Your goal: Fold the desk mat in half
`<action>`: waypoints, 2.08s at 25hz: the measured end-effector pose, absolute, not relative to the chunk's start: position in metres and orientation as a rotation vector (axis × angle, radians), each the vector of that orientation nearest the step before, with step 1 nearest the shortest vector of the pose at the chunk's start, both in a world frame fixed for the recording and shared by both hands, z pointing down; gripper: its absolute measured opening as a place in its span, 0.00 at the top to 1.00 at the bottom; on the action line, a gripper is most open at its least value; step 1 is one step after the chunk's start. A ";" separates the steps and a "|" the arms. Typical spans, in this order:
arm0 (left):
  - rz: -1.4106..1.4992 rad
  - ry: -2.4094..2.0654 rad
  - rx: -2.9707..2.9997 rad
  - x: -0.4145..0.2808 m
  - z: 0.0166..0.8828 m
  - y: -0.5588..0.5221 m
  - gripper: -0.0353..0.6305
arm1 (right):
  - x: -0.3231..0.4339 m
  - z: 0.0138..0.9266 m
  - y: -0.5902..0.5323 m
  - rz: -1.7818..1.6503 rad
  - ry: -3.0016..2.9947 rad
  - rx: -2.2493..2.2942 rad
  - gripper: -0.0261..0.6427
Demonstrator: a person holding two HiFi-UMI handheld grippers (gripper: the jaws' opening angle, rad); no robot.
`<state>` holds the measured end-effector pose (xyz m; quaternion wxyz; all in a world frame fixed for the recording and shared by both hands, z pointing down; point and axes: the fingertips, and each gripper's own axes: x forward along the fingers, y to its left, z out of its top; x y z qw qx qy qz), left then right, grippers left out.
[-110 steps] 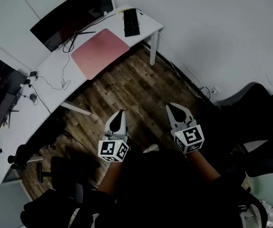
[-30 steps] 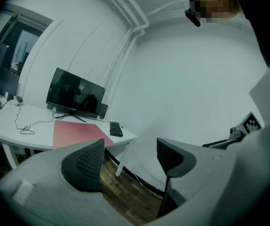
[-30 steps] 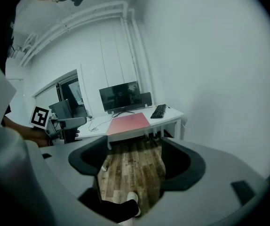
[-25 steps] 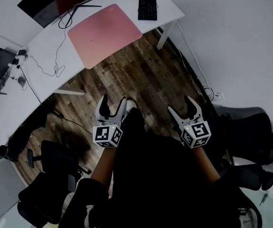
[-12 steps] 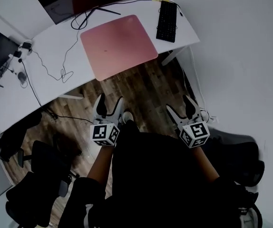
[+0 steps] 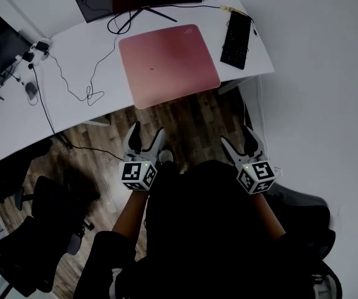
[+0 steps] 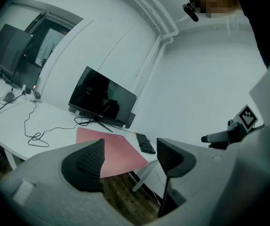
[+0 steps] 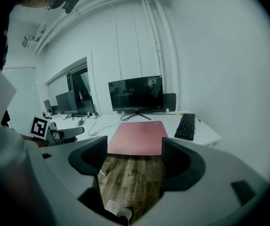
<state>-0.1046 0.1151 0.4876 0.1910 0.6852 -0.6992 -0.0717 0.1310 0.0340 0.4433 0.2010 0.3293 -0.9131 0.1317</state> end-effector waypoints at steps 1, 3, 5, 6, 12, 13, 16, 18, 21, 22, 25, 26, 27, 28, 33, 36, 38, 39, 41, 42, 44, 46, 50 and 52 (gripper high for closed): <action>-0.197 -1.964 1.932 -0.104 0.489 0.115 0.44 | 0.131 0.447 0.035 0.377 -2.545 0.910 0.45; -0.213 -1.968 1.924 -0.103 0.492 0.116 0.44 | 0.131 0.456 0.037 0.398 -2.530 0.890 0.45; -0.221 -1.979 1.893 -0.106 0.496 0.118 0.44 | 0.130 0.464 0.035 0.419 -2.524 0.873 0.45; -0.219 -1.986 1.878 -0.107 0.498 0.120 0.44 | 0.128 0.466 0.033 0.427 -2.525 0.864 0.45; -0.214 -1.998 1.815 -0.111 0.506 0.121 0.44 | 0.103 0.465 0.018 0.426 -2.562 0.795 0.45; -0.212 -2.005 1.803 -0.112 0.507 0.121 0.44 | 0.101 0.465 0.015 0.425 -2.568 0.780 0.45; -0.211 -2.042 1.744 -0.120 0.509 0.112 0.44 | 0.097 0.472 -0.002 0.434 -2.567 0.734 0.45; -0.207 -2.068 1.703 -0.126 0.512 0.101 0.44 | 0.095 0.476 -0.023 0.447 -2.569 0.711 0.45; -0.179 -2.094 1.646 -0.132 0.517 0.082 0.44 | 0.088 0.479 -0.061 0.462 -2.587 0.674 0.45; -0.169 -2.094 1.624 -0.132 0.519 0.075 0.44 | 0.087 0.478 -0.075 0.480 -2.593 0.670 0.45; -0.165 -2.074 1.575 -0.129 0.521 0.055 0.44 | 0.086 0.469 -0.118 0.473 -2.621 0.682 0.45; -0.157 -2.070 1.565 -0.129 0.522 0.048 0.44 | 0.085 0.469 -0.131 0.450 -2.624 0.680 0.45; -0.147 -2.072 1.554 -0.130 0.524 0.040 0.44 | 0.085 0.471 -0.144 0.444 -2.622 0.675 0.45; -0.141 -2.079 1.537 -0.132 0.526 0.033 0.44 | 0.085 0.476 -0.155 0.458 -2.618 0.666 0.45; -0.127 -2.107 1.463 -0.128 0.530 -0.009 0.44 | 0.092 0.500 -0.201 0.514 -2.593 0.616 0.45; -0.053 -2.112 1.491 -0.115 0.527 -0.037 0.44 | 0.093 0.510 -0.224 0.549 -2.588 0.592 0.45; -0.088 -2.119 1.438 -0.113 0.529 -0.050 0.44 | 0.093 0.520 -0.238 0.586 -2.578 0.570 0.45; -0.099 -2.127 1.404 -0.114 0.532 -0.053 0.44 | 0.094 0.527 -0.244 0.589 -2.569 0.554 0.45; -0.078 -2.151 1.360 -0.115 0.538 -0.054 0.44 | 0.094 0.542 -0.250 0.556 -2.543 0.511 0.45; -0.054 -2.169 1.347 -0.117 0.540 -0.053 0.44 | 0.092 0.549 -0.251 0.536 -2.528 0.484 0.45; -0.029 -2.205 1.311 -0.126 0.546 -0.046 0.44 | 0.088 0.564 -0.252 0.524 -2.497 0.432 0.45; -0.038 -2.221 1.243 -0.139 0.560 -0.035 0.44 | 0.084 0.579 -0.251 0.548 -2.464 0.406 0.45; 0.026 -2.181 1.150 -0.161 0.614 -0.010 0.44 | 0.084 0.608 -0.257 0.617 -2.408 0.469 0.45; -0.018 -2.135 1.098 -0.171 0.639 0.001 0.44 | 0.081 0.621 -0.259 0.594 -2.396 0.503 0.45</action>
